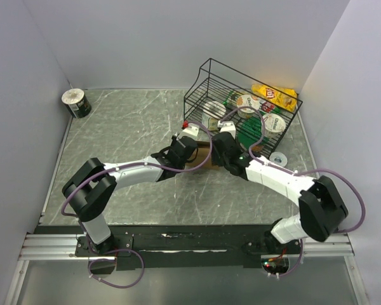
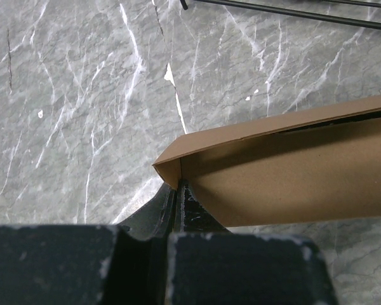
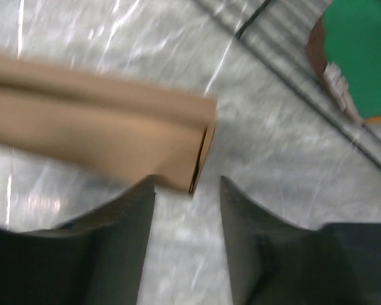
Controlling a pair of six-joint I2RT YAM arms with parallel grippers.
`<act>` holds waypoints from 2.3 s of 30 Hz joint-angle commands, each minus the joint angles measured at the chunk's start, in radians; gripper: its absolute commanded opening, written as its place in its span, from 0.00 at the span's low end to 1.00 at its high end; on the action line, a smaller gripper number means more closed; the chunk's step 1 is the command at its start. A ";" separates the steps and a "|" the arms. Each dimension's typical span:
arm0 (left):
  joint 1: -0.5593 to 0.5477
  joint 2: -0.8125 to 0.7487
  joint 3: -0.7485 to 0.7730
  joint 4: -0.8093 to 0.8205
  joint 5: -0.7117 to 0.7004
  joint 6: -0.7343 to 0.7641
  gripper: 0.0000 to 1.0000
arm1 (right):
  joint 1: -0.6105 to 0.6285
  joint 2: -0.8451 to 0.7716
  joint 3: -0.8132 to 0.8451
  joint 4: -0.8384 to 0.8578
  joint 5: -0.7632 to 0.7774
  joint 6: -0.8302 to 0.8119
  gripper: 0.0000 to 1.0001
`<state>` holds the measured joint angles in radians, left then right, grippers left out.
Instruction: Fold the paper box
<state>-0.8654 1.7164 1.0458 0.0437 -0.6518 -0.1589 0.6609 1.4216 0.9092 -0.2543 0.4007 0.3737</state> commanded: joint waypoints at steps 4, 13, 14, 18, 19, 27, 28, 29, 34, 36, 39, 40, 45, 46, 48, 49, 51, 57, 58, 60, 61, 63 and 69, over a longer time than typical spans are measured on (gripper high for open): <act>-0.006 0.077 -0.058 -0.183 0.100 0.012 0.01 | 0.023 -0.173 0.010 -0.157 -0.082 -0.007 0.81; -0.006 0.052 -0.070 -0.156 0.118 0.019 0.01 | 0.013 -0.323 0.058 -0.224 -0.108 -0.035 0.78; -0.006 0.046 -0.069 -0.150 0.129 0.016 0.01 | 0.008 -0.313 0.107 -0.243 -0.100 -0.035 0.76; -0.006 0.019 -0.061 -0.149 0.133 -0.004 0.03 | -0.030 -0.262 0.157 -0.171 -0.085 -0.047 0.75; -0.004 0.011 -0.056 -0.154 0.132 -0.008 0.08 | -0.040 -0.239 0.161 -0.154 -0.095 -0.048 0.75; -0.004 -0.081 -0.053 -0.169 0.116 -0.045 0.54 | -0.084 -0.084 0.252 -0.042 -0.210 -0.079 0.79; -0.003 -0.087 -0.053 -0.176 0.113 -0.045 0.56 | -0.090 -0.076 0.267 -0.030 -0.226 -0.082 0.80; -0.003 -0.104 -0.058 -0.177 0.115 -0.045 0.61 | -0.096 -0.070 0.273 -0.026 -0.265 -0.088 0.80; -0.003 -0.150 -0.073 -0.186 0.126 -0.053 0.77 | -0.112 -0.052 0.292 -0.039 -0.269 -0.095 0.83; -0.003 -0.167 -0.079 -0.188 0.132 -0.057 0.85 | -0.113 -0.072 0.261 -0.011 -0.249 -0.084 0.83; -0.003 -0.185 -0.086 -0.186 0.141 -0.062 0.96 | -0.103 -0.104 0.168 0.090 -0.189 -0.065 0.83; -0.003 -0.189 -0.089 -0.186 0.142 -0.062 0.99 | -0.090 -0.110 0.124 0.111 -0.163 -0.064 0.83; -0.003 -0.198 -0.084 -0.206 0.142 -0.070 0.96 | -0.064 -0.127 0.014 0.199 -0.086 -0.029 0.82; -0.003 -0.199 -0.084 -0.206 0.144 -0.071 0.96 | -0.063 -0.127 0.007 0.207 -0.080 -0.024 0.82; -0.003 -0.205 -0.081 -0.211 0.141 -0.082 0.96 | -0.053 -0.121 -0.006 0.211 -0.063 -0.013 0.82; -0.003 -0.204 -0.072 -0.215 0.139 -0.087 0.96 | -0.047 -0.119 -0.010 0.213 -0.053 -0.009 0.82; -0.003 -0.202 -0.060 -0.240 0.138 -0.100 0.96 | -0.029 -0.115 -0.030 0.225 -0.010 0.004 0.83; -0.001 -0.207 -0.023 -0.272 0.175 -0.139 0.96 | -0.004 -0.086 -0.067 0.245 0.072 0.040 0.85; -0.001 -0.210 -0.009 -0.284 0.193 -0.142 0.96 | 0.000 -0.079 -0.067 0.239 0.081 0.047 0.84; 0.002 -0.207 0.005 -0.295 0.211 -0.149 0.96 | 0.012 -0.069 -0.078 0.242 0.114 0.057 0.85; 0.003 -0.204 0.016 -0.300 0.225 -0.152 0.96 | 0.016 -0.067 -0.082 0.251 0.118 0.059 0.85; 0.005 -0.204 0.020 -0.307 0.233 -0.154 0.96 | 0.020 -0.059 -0.092 0.250 0.125 0.068 0.85; 0.026 -0.209 0.013 -0.308 0.274 -0.177 0.96 | 0.043 -0.039 -0.099 0.234 0.147 0.090 0.85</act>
<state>-0.8558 1.5330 1.0309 -0.2546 -0.4286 -0.3035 0.6849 1.3621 0.8299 -0.0242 0.4973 0.4282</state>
